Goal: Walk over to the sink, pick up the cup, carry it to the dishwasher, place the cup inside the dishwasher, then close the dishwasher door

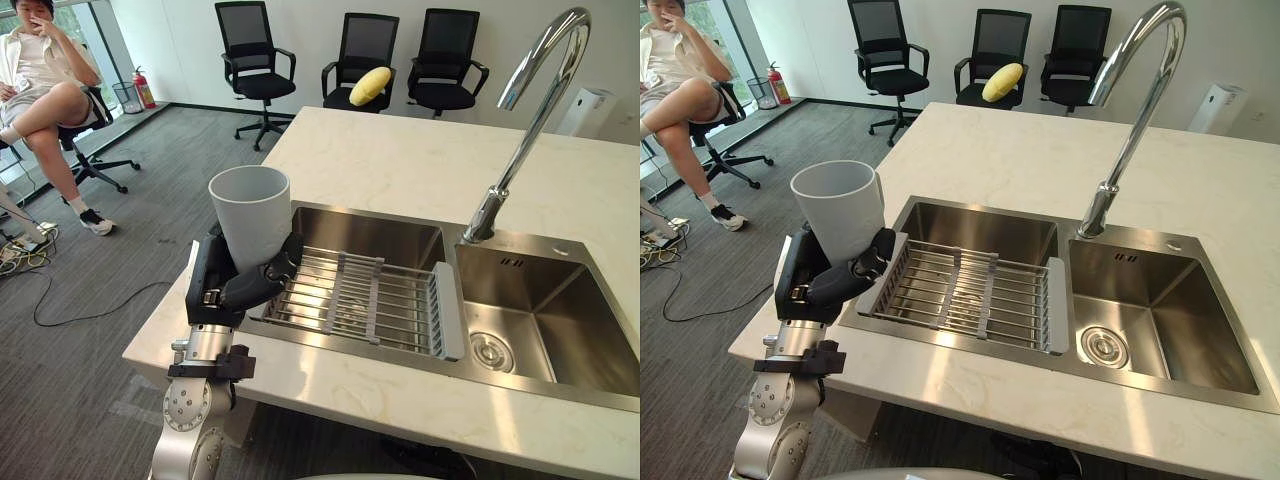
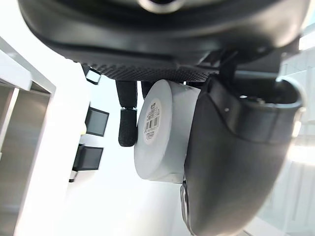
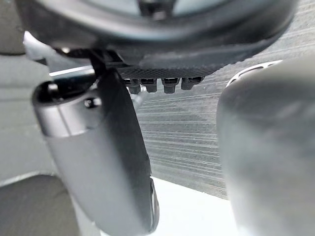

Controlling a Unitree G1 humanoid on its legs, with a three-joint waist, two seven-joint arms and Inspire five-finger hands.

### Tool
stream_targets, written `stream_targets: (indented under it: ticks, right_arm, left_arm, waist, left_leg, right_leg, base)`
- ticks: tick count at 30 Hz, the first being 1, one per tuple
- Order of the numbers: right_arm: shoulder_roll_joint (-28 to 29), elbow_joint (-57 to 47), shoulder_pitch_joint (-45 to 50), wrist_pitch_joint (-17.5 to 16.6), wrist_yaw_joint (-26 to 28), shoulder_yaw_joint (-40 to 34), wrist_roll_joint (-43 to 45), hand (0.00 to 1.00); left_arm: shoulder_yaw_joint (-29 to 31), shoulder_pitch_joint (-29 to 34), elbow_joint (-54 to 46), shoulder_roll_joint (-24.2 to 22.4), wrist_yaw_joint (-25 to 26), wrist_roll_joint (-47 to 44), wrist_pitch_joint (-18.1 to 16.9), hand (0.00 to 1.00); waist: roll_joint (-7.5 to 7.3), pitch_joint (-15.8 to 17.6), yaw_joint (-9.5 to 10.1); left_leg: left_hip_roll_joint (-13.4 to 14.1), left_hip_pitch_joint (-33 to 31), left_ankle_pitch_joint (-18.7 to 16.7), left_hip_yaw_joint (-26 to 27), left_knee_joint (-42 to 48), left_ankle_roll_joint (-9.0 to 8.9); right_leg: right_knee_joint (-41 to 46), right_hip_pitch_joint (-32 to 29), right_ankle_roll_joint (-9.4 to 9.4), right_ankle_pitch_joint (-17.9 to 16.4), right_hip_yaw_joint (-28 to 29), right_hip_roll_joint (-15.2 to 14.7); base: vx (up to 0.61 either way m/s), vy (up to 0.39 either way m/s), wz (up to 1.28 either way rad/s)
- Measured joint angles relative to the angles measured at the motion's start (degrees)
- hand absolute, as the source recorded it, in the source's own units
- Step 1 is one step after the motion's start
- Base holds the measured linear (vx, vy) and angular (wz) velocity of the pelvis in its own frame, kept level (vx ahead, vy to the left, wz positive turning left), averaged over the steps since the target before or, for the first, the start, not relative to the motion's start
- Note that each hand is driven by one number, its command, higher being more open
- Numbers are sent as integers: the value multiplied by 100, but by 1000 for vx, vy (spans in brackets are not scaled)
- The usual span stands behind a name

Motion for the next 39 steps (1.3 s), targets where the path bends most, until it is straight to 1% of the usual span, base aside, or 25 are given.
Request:
stream_targets:
  ticks: [1,2,4,5,6,7,8,10,11,13,15,17,18,19,20,21,23,28,32,33,34,35,36,37,39]
  right_arm:
    - [61,29,-144,1,-1,15,4,100]
    - [127,29,-201,0,26,83,8,100]
    - [176,27,-309,-6,53,73,30,100]
    - [185,12,-482,-11,59,65,58,100]
    - [174,-3,-622,-39,59,49,59,100]
    - [134,-34,-747,-51,61,-47,58,100]
    - [102,-33,-764,-49,51,-59,58,100]
    - [12,-37,-647,3,59,-44,52,100]
    - [-8,-44,-596,17,59,-42,52,100]
    - [-149,90,-500,122,31,-51,47,100]
    - [-266,157,-397,201,-21,-51,48,100]
    - [-282,135,-198,201,-89,-59,53,100]
    - [-275,54,-39,200,-127,-83,55,100]
    - [-229,62,8,218,-133,-202,57,100]
    - [-102,46,108,234,-148,-212,53,100]
    - [-75,32,131,232,-149,-211,52,100]
    - [7,22,190,206,-159,-150,49,100]
    - [-53,4,84,179,-165,-124,54,100]
    - [-266,-189,68,121,-176,80,52,100]
    - [-303,-259,103,112,-172,110,51,100]
    - [-340,-269,110,32,-168,122,45,100]
    - [-348,-301,108,-41,-161,122,47,100]
    - [-319,-319,105,-109,-167,125,48,100]
    - [-290,-372,111,-115,-163,211,48,100]
    - [-293,-414,185,-125,-112,351,47,100]
  left_arm:
    - [59,-157,-5,-57,7,7,-71,0]
    - [82,-192,17,-119,90,11,-135,0]
    - [106,-186,5,-180,198,9,-209,0]
    - [183,-218,-44,-229,293,3,-270,0]
    - [219,-241,-64,-263,351,2,-290,0]
    - [234,-238,-33,-321,387,-9,-271,0]
    - [212,-209,-33,-326,393,-17,-225,0]
    - [163,-160,-66,-306,354,-10,-183,0]
    - [156,-168,-101,-311,342,-6,-189,0]
    - [89,-187,-270,-372,314,14,-193,0]
    - [86,-211,-318,-433,185,37,-193,0]
    - [27,-221,-317,-498,37,56,-192,0]
    - [-106,-248,-294,-533,-78,54,-188,0]
    - [-206,-279,-256,-496,-168,51,-185,0]
    - [-355,-222,-120,-399,-287,30,-183,0]
    - [-378,-217,-70,-376,-304,19,-186,0]
    - [-502,-216,323,-315,-316,1,-174,0]
    - [-755,-128,459,-198,-313,2,-142,0]
    - [-902,-104,449,-173,-293,4,-143,0]
    - [-903,-100,450,-174,-272,3,-143,0]
    - [-917,-78,452,-173,-240,6,-143,0]
    - [-947,-79,457,-174,-211,9,-143,0]
    - [-983,-80,482,-149,-166,8,-155,0]
    - [-1053,-116,576,-155,-129,11,-208,0]
    - [-1172,-138,754,-164,-37,10,-286,0]
  waist:
    - [-30,76,43]
    - [-35,93,80]
    - [-48,78,178]
    - [-55,78,329]
    - [6,120,381]
    - [195,240,375]
    - [272,292,379]
    - [379,260,304]
    - [369,253,243]
    - [297,259,94]
    - [300,253,24]
    - [316,229,-69]
    - [427,152,-149]
    - [464,93,-205]
    - [272,65,-235]
    - [231,45,-234]
    - [169,-7,-279]
    - [225,22,-276]
    - [337,123,-321]
    - [313,136,-352]
    - [269,185,-435]
    - [307,214,-487]
    - [391,280,-598]
    - [369,311,-637]
    - [295,356,-580]
  left_leg:
    - [16,-114,72,59,150,9]
    - [-6,-252,74,-30,384,16]
    - [6,-470,73,-66,621,18]
    - [53,-733,66,-67,813,7]
    - [96,-891,61,-73,897,-32]
    - [191,-993,75,-151,1022,-135]
    - [251,-995,84,-124,1065,-149]
    - [471,-1004,51,190,983,-122]
    - [511,-1013,25,330,930,-94]
    - [603,-1128,-55,946,1216,200]
    - [645,-1018,-153,1368,1699,316]
    - [738,-715,-351,1774,1935,279]
    - [772,-638,-487,1974,1590,108]
    - [593,-643,-470,1942,1231,30]
    - [136,-469,-123,1724,525,158]
    - [50,-427,-54,1682,366,174]
    - [-329,-261,202,1323,-204,303]
    - [-419,-244,266,1074,-222,410]
    - [-462,-26,204,898,-310,441]
    - [-544,27,180,811,-307,469]
    - [-622,75,166,633,-303,511]
    - [-640,127,167,497,-290,548]
    - [-604,166,127,220,-202,591]
    - [-558,142,75,-39,-137,601]
    - [-550,140,36,-326,-85,578]
  right_leg:
    - [819,-126,-59,-451,208,-58]
    - [1418,124,55,-763,352,-35]
    - [893,477,17,-798,445,80]
    - [228,646,-14,-779,429,171]
    - [-102,715,-37,-784,372,222]
    - [-359,860,-214,-718,244,313]
    - [-404,920,-249,-656,204,365]
    - [-390,966,-353,-587,-73,457]
    - [-401,964,-365,-577,-183,425]
    - [-440,848,-356,-467,-545,188]
    - [-449,823,-248,-386,-805,-12]
    - [-494,891,-89,-294,-1169,-215]
    - [-481,907,2,-242,-1513,-255]
    - [-479,897,21,-231,-1778,-319]
    - [-509,903,-87,-171,-1987,-559]
    - [-531,910,-89,-170,-1985,-582]
    - [-616,1031,-79,-139,-1975,-668]
    - [-265,1008,-103,33,-2009,-706]
    - [1253,600,-115,41,-1897,-1105]
    - [1835,393,-204,77,-1727,-1290]
    - [2382,185,-468,248,-1393,-1384]
    - [2664,47,-632,339,-1175,-1381]
    - [2898,-100,-474,-114,-726,-1123]
    - [2765,-190,-443,-562,-468,-799]
    - [2286,-416,-388,-832,-91,-404]
  base:
    - [-33,-3,22]
    - [-17,-43,29]
    - [-71,-93,14]
    - [-147,-91,-3]
    - [-208,-115,15]
    - [-236,-99,27]
    - [-259,-98,34]
    - [-287,-114,46]
    - [-266,-84,80]
    - [-174,24,82]
    - [-111,137,75]
    - [-47,199,108]
    - [-13,259,143]
    - [-10,335,159]
    - [-24,295,111]
    - [-16,261,96]
    - [-13,195,82]
    - [24,74,36]
    - [32,35,24]
    - [62,49,46]
    - [89,54,60]
    - [126,18,91]
    - [105,-28,114]
    - [89,-49,114]
    - [71,-104,96]
